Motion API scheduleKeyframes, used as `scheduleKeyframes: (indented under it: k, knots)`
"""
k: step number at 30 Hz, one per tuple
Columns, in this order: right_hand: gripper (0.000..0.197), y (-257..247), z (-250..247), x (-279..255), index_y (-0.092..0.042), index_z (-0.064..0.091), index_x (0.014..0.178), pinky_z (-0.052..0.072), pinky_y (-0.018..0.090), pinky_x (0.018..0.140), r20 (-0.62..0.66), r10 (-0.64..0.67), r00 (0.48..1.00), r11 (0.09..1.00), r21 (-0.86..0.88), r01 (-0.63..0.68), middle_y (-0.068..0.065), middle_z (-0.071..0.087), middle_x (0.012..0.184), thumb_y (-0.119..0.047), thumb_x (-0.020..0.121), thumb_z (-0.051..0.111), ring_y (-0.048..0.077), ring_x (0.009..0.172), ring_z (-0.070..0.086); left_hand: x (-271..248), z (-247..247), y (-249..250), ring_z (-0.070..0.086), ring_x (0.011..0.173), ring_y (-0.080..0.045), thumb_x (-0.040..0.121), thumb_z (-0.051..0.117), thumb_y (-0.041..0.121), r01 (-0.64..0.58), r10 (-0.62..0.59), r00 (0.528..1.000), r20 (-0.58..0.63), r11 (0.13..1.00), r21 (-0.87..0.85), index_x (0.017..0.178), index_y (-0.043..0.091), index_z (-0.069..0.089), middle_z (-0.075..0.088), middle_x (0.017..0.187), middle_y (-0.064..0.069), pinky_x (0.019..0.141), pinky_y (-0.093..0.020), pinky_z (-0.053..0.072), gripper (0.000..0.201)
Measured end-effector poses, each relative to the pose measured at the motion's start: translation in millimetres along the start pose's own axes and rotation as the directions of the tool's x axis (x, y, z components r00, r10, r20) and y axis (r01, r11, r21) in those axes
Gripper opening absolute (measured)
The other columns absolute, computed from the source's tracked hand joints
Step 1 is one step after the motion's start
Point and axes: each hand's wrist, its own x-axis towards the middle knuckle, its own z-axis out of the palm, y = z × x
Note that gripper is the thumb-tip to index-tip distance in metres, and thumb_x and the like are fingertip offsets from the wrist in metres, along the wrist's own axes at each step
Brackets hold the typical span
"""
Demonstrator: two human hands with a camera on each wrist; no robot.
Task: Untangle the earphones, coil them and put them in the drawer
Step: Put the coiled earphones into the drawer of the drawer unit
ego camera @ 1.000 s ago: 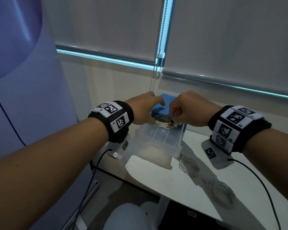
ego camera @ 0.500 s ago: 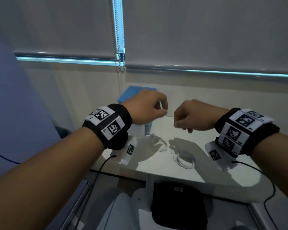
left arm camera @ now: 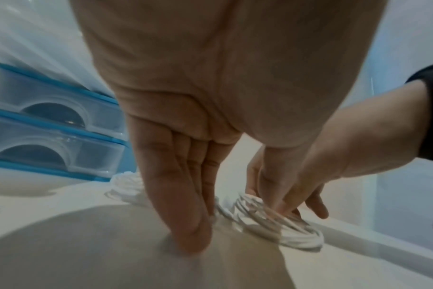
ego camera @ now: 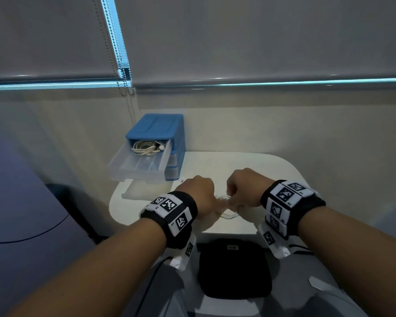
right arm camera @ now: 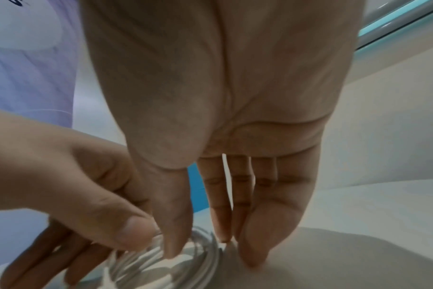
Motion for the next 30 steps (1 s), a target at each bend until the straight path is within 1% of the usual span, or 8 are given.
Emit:
scheduleKeyframes:
  k: [2,6,10,15,19,22,24,30]
  knots:
    - [0.016,-3,5,2,-0.015,0.068,0.087,0.050,0.027,0.069,-0.015,-0.014,1.000,1.000,-0.021,0.014,0.003,0.070,0.090,-0.022,0.081,0.082,0.020,0.084,0.066,4,5,3,0.057,0.074,-0.023,0.085,0.071,0.054,0.004,-0.004,1.000,-0.016,1.000,-0.021,0.069,0.022,0.046,0.056,0.080,-0.002,0.064,-0.031,0.044,0.044]
    - [0.018,-4,11,5,-0.015,0.064,0.079,0.055,0.031,0.069,-0.031,-0.019,0.999,1.000,-0.002,0.019,0.006,0.069,0.086,-0.012,0.076,0.082,0.025,0.084,0.069,8,12,5,0.065,0.085,-0.027,0.084,0.075,0.032,0.003,-0.006,0.999,-0.051,0.998,-0.065,0.086,0.017,0.061,0.067,0.095,-0.005,0.076,-0.037,0.056,0.020]
    - [0.019,-1,11,3,-0.013,0.068,0.075,0.057,0.031,0.070,-0.016,-0.017,1.000,0.995,0.095,0.018,0.005,0.072,0.080,-0.017,0.073,0.086,0.023,0.080,0.070,8,17,4,0.065,0.092,-0.029,0.085,0.069,0.021,-0.012,0.007,0.998,-0.070,0.998,-0.065,0.102,0.015,0.067,0.067,0.102,-0.006,0.081,-0.038,0.057,0.018]
    - [0.034,9,1,-2,-0.015,0.067,0.097,0.052,0.028,0.069,0.006,-0.009,1.000,0.977,0.213,0.008,-0.005,0.068,0.081,-0.033,0.077,0.086,0.016,0.078,0.065,7,19,1,0.065,0.099,-0.030,0.089,0.066,0.019,-0.056,0.051,0.995,-0.082,0.997,-0.056,0.110,0.015,0.067,0.068,0.111,-0.007,0.084,-0.038,0.056,0.022]
    - [0.035,16,-10,1,-0.018,0.065,0.105,0.051,0.025,0.057,0.029,0.010,1.000,0.943,0.332,-0.019,0.007,0.074,0.093,-0.036,0.081,0.083,0.017,0.065,0.065,7,14,-3,0.063,0.098,-0.028,0.092,0.061,0.019,-0.120,0.108,0.989,-0.100,0.986,-0.119,0.105,0.019,0.063,0.066,0.111,-0.006,0.081,-0.035,0.052,0.013]
    - [0.035,17,-11,2,-0.021,0.069,0.116,0.053,0.023,0.061,0.052,-0.069,0.996,0.932,0.360,0.046,0.002,0.072,0.107,-0.030,0.085,0.080,0.016,0.072,0.066,5,8,-6,0.063,0.093,-0.025,0.091,0.064,0.016,-0.180,0.159,0.979,-0.124,0.967,-0.182,0.094,0.024,0.061,0.065,0.103,-0.003,0.081,-0.038,0.054,0.009]
    - [0.025,17,-10,3,-0.022,0.073,0.110,0.057,0.024,0.067,0.074,-0.141,0.987,0.913,0.394,0.101,0.001,0.074,0.107,-0.025,0.085,0.078,0.018,0.080,0.069,2,4,-7,0.064,0.088,-0.024,0.088,0.067,0.015,-0.219,0.187,0.969,-0.164,0.955,-0.202,0.090,0.022,0.062,0.067,0.097,-0.001,0.080,-0.040,0.056,0.009]
    - [0.021,16,-8,3,-0.005,0.074,0.108,0.051,0.025,0.067,0.083,-0.205,0.975,0.770,0.628,0.109,0.008,0.074,0.093,-0.010,0.088,0.072,0.011,0.078,0.065,-2,-10,-8,0.063,0.084,-0.026,0.085,0.072,0.014,-0.298,0.242,0.940,-0.239,0.925,-0.237,0.102,0.022,0.052,0.067,0.096,-0.005,0.072,-0.036,0.053,0.028]
